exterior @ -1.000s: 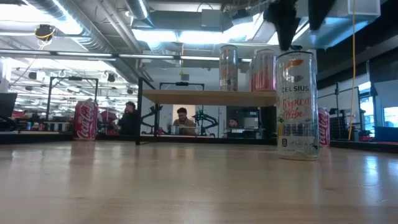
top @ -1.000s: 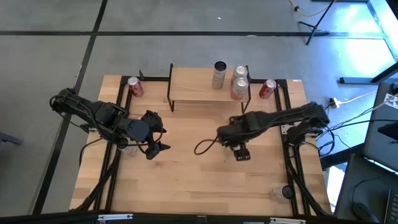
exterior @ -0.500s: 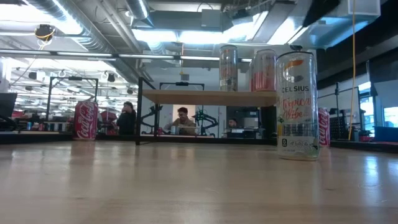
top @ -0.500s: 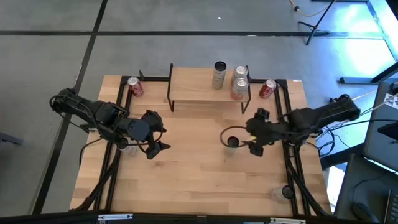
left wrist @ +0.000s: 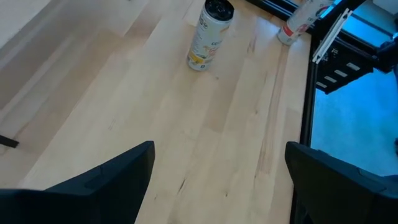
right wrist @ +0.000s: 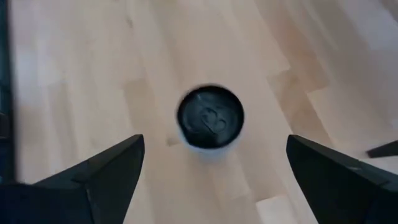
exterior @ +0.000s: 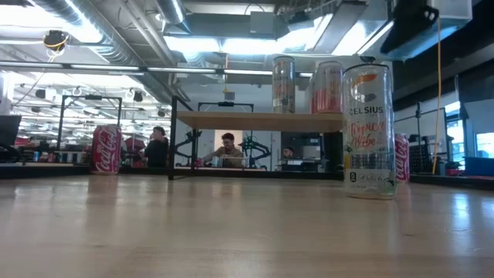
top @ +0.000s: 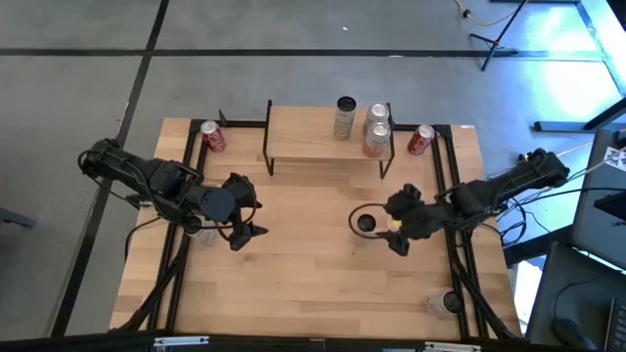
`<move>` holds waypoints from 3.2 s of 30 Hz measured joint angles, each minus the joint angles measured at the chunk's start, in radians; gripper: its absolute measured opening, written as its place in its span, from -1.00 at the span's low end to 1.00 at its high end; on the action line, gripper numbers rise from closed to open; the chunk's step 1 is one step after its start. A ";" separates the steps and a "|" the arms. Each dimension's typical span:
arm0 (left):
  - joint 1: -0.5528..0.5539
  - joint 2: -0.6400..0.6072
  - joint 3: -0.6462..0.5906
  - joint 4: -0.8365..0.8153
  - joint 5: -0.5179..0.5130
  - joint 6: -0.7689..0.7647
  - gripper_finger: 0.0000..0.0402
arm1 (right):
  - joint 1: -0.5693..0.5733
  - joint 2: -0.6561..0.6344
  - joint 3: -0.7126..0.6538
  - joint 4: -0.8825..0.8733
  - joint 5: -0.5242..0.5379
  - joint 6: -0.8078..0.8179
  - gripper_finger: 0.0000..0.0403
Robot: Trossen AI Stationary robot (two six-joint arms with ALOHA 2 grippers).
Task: Place canned beverage on shelf
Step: Put the top right white and yellow soda can on the shelf aligned with the other white and yellow soda can
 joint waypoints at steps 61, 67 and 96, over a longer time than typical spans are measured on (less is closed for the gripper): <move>0.054 -0.090 0.000 0.040 -0.005 0.152 0.78 | -0.362 0.133 0.367 0.145 -0.070 -0.519 0.11; 0.053 -0.090 0.000 0.117 -0.008 0.140 0.78 | -0.547 0.136 0.390 0.245 -0.175 -0.611 0.11; 0.053 -0.089 0.000 0.111 -0.040 0.136 0.78 | -0.877 0.322 0.390 0.237 -0.426 -0.809 0.11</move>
